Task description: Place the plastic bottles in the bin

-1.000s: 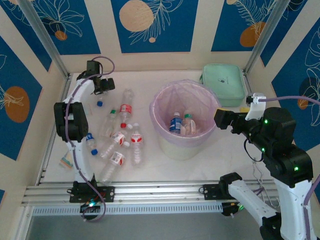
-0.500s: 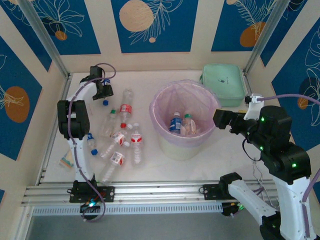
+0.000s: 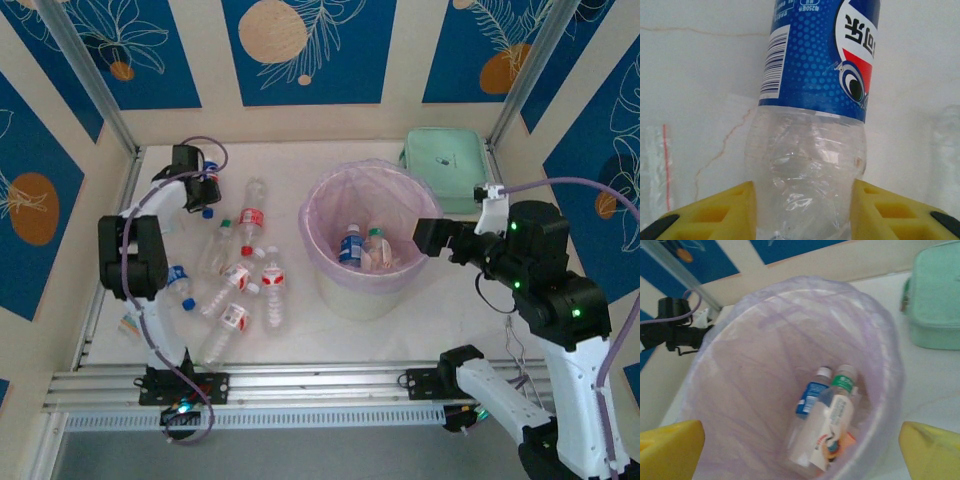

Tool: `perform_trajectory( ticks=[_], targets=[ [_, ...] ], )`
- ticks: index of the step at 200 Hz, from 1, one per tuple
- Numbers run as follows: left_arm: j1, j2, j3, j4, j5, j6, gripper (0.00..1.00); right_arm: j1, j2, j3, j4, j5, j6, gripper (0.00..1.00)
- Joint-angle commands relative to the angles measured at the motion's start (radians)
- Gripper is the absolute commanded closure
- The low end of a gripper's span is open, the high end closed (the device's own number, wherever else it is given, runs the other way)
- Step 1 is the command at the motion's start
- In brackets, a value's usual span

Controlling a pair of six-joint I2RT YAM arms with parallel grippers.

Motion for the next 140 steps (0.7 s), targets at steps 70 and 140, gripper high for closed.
perform_trajectory(
  ticks=[70,140],
  targets=[
    [-0.111,-0.622,-0.291,0.166,0.199,-0.068,0.58,0.047,0.226,0.156,0.194,-0.34,0.079,0.13],
    [-0.508,-0.973,-0.418,0.261,0.099,-0.104,0.64,0.236,0.512,0.413,0.25,-0.29,0.063,0.01]
  ],
)
